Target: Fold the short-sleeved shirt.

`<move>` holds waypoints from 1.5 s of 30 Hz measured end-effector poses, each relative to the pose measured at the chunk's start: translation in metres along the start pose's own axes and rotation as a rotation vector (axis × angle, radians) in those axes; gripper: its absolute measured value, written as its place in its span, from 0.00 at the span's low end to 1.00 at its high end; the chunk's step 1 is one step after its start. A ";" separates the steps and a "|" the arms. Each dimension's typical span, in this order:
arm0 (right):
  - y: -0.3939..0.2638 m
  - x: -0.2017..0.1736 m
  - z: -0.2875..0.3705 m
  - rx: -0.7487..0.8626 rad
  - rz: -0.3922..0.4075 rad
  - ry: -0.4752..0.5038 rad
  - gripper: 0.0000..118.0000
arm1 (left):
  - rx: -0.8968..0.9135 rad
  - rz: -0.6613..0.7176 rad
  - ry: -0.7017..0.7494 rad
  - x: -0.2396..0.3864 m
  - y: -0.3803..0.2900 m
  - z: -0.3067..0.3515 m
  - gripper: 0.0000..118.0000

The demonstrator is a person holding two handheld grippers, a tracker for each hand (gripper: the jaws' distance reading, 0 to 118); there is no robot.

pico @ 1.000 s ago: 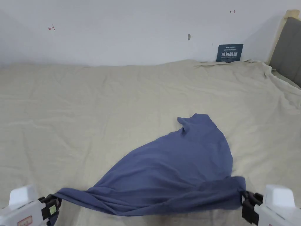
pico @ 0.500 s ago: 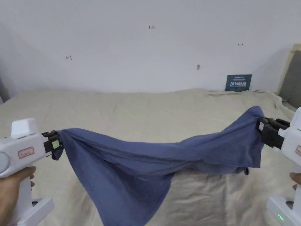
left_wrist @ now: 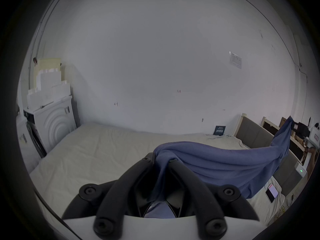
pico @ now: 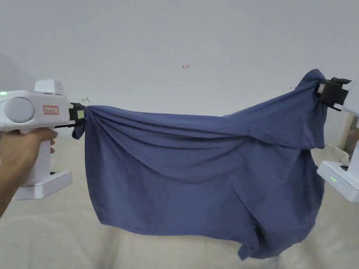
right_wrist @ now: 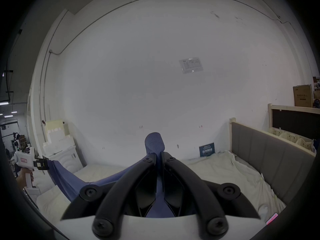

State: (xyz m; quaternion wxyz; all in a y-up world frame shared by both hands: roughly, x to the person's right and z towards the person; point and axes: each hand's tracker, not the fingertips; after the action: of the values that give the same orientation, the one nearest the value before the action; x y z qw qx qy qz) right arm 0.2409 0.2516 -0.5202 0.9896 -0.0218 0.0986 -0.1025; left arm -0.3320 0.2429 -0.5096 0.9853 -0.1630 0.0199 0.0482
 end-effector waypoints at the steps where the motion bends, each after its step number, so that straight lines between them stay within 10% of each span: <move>1: 0.009 -0.002 -0.010 0.016 0.024 -0.010 0.02 | 0.007 -0.017 0.003 0.000 0.012 -0.009 0.07; 17: 0.025 0.017 -0.113 0.066 0.086 -0.046 0.02 | 0.080 -0.180 0.051 0.006 0.056 -0.107 0.07; 29: -0.155 0.061 -0.115 -0.242 0.010 -0.099 0.02 | -0.224 -0.131 0.015 -0.008 -0.133 -0.171 0.07; 45: -0.347 0.097 0.060 -0.560 -0.175 -0.149 0.02 | -0.590 -0.170 -0.047 -0.022 -0.385 -0.083 0.07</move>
State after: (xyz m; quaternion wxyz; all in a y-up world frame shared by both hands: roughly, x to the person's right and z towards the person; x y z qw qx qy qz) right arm 0.2775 -0.1064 -0.4578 0.9370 -0.3098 0.0478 -0.1541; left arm -0.3165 -0.1489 -0.4642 0.8960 -0.4421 -0.0317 -0.0270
